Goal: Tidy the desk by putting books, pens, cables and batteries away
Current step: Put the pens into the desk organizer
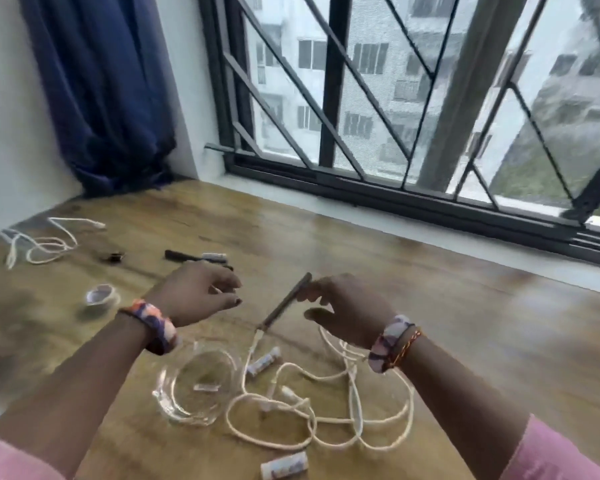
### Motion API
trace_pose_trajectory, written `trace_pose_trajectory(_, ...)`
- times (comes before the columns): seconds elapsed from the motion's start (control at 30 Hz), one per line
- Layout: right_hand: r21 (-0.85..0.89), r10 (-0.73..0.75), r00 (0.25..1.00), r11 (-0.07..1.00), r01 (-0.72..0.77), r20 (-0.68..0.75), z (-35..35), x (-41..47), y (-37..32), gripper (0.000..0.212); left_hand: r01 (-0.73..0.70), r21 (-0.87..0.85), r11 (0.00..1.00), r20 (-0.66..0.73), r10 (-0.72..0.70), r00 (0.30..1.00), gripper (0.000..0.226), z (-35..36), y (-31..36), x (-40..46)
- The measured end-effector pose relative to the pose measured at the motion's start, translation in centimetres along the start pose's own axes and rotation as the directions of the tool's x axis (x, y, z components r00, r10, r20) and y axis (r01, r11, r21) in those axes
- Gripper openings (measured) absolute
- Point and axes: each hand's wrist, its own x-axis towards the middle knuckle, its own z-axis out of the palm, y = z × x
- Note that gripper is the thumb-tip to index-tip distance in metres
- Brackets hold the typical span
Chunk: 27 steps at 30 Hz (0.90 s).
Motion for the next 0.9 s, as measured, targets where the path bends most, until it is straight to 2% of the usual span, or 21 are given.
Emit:
trace_pose_trajectory(0.1, -0.062, 0.079, 0.997, 0.995, -0.077, 0.024, 2.8, 3.8, -1.9, 0.041, 0.162, 0.022, 0.987, -0.078, -0.160, 0.984, 0.023, -1.5, -4.3, 1.5)
trace_pose_trajectory(0.2, -0.138, 0.245, 0.969, 0.962, -0.237, 0.042, 4.2, 6.2, -2.2, 0.038, 0.303, 0.031, 0.953, -0.135, -0.296, 0.946, 0.035, -1.9, -7.4, 4.3)
trace_pose_trajectory(0.27, -0.141, 0.308, 0.950, 0.944, -0.298, 0.057, 4.8, 7.2, -2.0, 0.035, 0.350, 0.044, 0.936, -0.177, -0.338, 0.924, 0.040, -1.7, -8.7, 6.6)
trace_pose_trajectory(0.37, -0.132, 0.348, 0.935, 0.932, -0.338, 0.065, 5.6, 7.8, -2.0, 0.034, 0.394, -0.037, 0.918, -0.171, -0.394, 0.903, 0.038, -1.3, -9.8, 9.6)
trace_pose_trajectory(0.47, -0.045, 0.394, 0.919, 0.919, -0.392, 0.034, 6.1, 8.0, -1.7, 0.026, 0.432, -0.066, 0.900, -0.150, -0.437, 0.887, 0.034, -0.8, -10.5, 11.1)
trace_pose_trajectory(0.63, 0.238, 0.439, 0.898, 0.874, -0.424, -0.010, 5.9, 8.1, -0.7, 0.014, 0.483, -0.122, 0.867, -0.267, -0.497, 0.825, 0.015, 0.4, -11.4, 10.6)
trace_pose_trajectory(0.73, 0.418, 0.466, 0.883, 0.815, -0.403, -0.059, 4.9, 7.7, -0.4, 0.021, 0.483, -0.192, 0.854, -0.304, -0.520, 0.798, 0.011, 0.0, -10.7, 9.5)
trace_pose_trajectory(0.8, 0.507, 0.465, 0.878, 0.788, -0.350, -0.116, 3.7, 7.1, -0.2, 0.040, 0.427, -0.283, 0.859, -0.328, -0.505, 0.798, 0.012, -0.8, -9.3, 8.9)
trace_pose_trajectory(0.9, 0.532, 0.378, 0.901, 0.818, -0.218, -0.212, 1.1, 5.5, 0.2, 0.082, 0.223, -0.508, 0.832, -0.287, -0.407, 0.867, 0.048, -2.5, -5.2, 8.1)
